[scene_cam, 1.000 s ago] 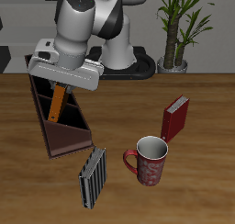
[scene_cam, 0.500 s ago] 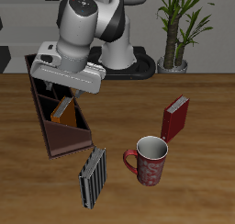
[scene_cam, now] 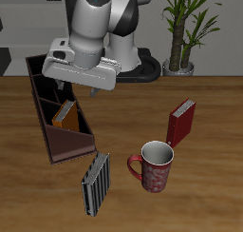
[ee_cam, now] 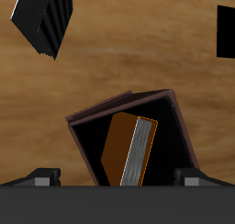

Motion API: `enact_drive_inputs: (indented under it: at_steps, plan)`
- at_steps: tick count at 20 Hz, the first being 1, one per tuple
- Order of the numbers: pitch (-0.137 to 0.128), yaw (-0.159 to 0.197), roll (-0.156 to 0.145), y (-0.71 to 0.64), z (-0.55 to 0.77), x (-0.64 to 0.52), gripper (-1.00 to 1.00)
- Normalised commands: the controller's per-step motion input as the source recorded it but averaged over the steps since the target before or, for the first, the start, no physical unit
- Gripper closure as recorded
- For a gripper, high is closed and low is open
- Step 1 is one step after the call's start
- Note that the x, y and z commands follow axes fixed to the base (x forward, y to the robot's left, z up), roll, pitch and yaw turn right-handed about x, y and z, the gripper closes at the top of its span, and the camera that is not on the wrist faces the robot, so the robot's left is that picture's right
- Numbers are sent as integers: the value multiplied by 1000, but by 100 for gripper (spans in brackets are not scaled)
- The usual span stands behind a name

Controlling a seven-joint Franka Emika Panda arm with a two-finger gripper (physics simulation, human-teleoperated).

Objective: Place the orange book into the right desk caddy's left compartment and place the red mug into the right desk caddy's right compartment

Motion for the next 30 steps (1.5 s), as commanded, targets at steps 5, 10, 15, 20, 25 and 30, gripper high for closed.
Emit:
enact_drive_inputs:
  at_steps: [5, 10, 15, 20, 25, 30]
  plan:
    - [-27, 22, 43, 418, 148, 6, -100]
    - [-50, 14, 38, 451, 222, 52, -100]
    - [-33, 23, -5, 496, 85, 171, -100]
    - [-16, 46, 16, 420, 22, 155, -100]
    - [-1, 94, 53, 501, -69, 223, -100]
    - [15, 80, 13, 213, -121, 187, -100]
